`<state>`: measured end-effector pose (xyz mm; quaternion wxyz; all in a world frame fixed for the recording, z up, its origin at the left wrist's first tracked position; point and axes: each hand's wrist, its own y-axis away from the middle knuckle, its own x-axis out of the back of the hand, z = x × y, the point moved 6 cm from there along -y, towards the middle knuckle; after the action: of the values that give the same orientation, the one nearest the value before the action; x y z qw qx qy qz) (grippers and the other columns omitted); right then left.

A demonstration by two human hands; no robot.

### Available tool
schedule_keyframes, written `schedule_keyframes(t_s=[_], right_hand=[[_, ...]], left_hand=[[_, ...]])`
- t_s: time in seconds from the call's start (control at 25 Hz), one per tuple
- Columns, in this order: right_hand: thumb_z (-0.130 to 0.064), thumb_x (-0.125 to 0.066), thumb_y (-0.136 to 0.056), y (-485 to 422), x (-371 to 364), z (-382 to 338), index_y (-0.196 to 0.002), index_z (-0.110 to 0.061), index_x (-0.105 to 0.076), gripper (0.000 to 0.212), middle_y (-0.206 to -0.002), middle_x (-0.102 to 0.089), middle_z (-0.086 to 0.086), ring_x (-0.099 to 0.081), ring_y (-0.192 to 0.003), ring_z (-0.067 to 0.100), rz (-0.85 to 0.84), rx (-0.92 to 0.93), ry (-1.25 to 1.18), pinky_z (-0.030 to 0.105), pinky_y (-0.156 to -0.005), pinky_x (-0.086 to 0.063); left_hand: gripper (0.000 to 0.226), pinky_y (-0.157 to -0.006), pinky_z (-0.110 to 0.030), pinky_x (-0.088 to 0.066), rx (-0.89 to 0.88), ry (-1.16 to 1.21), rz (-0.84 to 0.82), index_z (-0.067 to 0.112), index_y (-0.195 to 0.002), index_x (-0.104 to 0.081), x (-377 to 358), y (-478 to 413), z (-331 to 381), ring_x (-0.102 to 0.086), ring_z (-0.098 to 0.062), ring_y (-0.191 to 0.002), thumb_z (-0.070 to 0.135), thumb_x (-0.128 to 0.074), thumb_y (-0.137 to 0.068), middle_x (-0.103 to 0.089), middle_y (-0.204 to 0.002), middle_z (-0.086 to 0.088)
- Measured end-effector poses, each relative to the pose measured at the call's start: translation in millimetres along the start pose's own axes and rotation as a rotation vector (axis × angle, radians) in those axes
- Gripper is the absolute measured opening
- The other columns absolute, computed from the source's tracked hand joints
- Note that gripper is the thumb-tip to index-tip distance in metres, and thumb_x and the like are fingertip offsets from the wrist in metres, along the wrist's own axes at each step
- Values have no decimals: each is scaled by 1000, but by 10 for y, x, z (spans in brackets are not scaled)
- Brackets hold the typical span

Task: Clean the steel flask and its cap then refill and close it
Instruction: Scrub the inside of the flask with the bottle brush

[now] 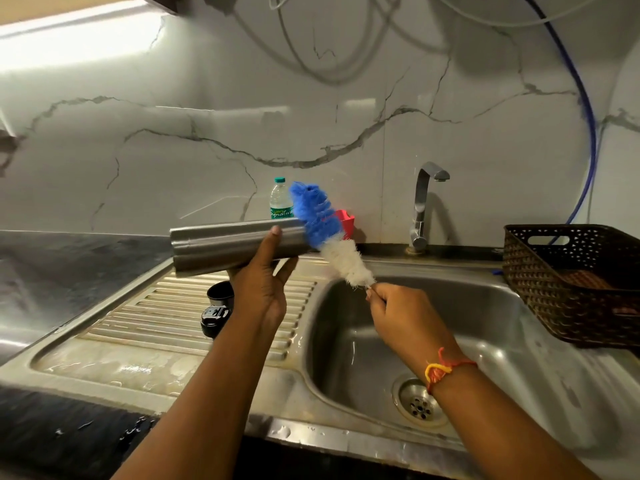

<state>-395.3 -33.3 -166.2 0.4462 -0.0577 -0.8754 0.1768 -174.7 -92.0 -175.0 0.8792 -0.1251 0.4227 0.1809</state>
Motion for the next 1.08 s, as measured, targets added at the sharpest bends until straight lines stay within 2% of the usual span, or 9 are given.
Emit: schedule_keyframes(t_s=[0.08,0.16,0.28,0.36,0.48,0.64,0.8,1.0,1.08], right_hand=[[-32,-48,-100,27,-12,47,-90,-19,-68,26,-71,-63,0,-59,-66,18,-18,-18,-17,32,-58,-44],[-32,-49,-100,34,21,135,-92,-19,-70,26,-71,-63,0,-58,-65,18,-52,-96,-95,33,-57,-43],[-32,-47,-102,92,-15,200,-91,-19,-71,29,-62,-51,-3,-41,-49,10,-186,-315,-514,25,-45,-30],[-32,-47,-102,196,-93,112,-97,-12,-71,32,-60,-43,-3,-30,-48,8,-337,-431,-812,22,-43,-22],[-27,-47,-103,258,-138,-20,-106,-3,-68,32,-59,-39,-3,-24,-49,6,-462,-484,-1016,19,-41,-16],[-23,-47,-102,251,-139,-33,-111,0,-65,31,-59,-36,-3,-20,-50,5,-492,-551,-1173,18,-43,-9],[-22,-47,-101,247,-73,25,-109,1,-65,29,-60,-34,-2,-20,-48,4,-518,-548,-1258,17,-41,-8],[-21,-46,-101,232,-149,10,-110,0,-63,28,-60,-34,-3,-20,-48,3,-532,-565,-1290,15,-40,-10],[-21,-47,-101,219,-104,53,-110,0,-63,28,-60,-33,-3,-20,-47,3,-522,-555,-1313,15,-39,-10]], left_hand=[[58,-90,-54,-60,-19,135,35,26,-125,-52,42,-77,145,-69,-29,-114,8,-83,-79,-67,-128,-10],[65,-88,-53,-61,-54,226,70,26,-127,-52,118,-146,290,-69,-32,-115,10,-86,-73,-65,-130,-9],[86,-89,-52,-60,-65,312,41,23,-140,-49,118,-174,402,-70,-33,-113,15,-89,-64,-64,-135,-9],[81,-93,-53,-58,-46,331,-7,23,-140,-49,89,-175,396,-70,-33,-113,13,-87,-70,-65,-135,-11],[65,-97,-54,-56,-21,235,-67,24,-136,-50,9,-103,257,-68,-30,-117,9,-79,-80,-66,-134,-11],[67,-95,-51,-58,-1,36,-181,23,-137,-50,-148,31,32,-67,-26,-119,9,-78,-77,-68,-132,-8],[67,-93,-49,-59,-43,76,-179,25,-135,-51,-97,-66,130,-67,-25,-119,10,-77,-76,-65,-134,-9],[62,-91,-48,-60,32,-33,-246,20,-133,-54,-162,37,-47,-69,-27,-115,9,-74,-76,-70,-127,-10],[66,-87,-45,-62,17,-3,-225,21,-135,-53,-148,-22,15,-67,-28,-118,11,-76,-74,-68,-130,-11]])
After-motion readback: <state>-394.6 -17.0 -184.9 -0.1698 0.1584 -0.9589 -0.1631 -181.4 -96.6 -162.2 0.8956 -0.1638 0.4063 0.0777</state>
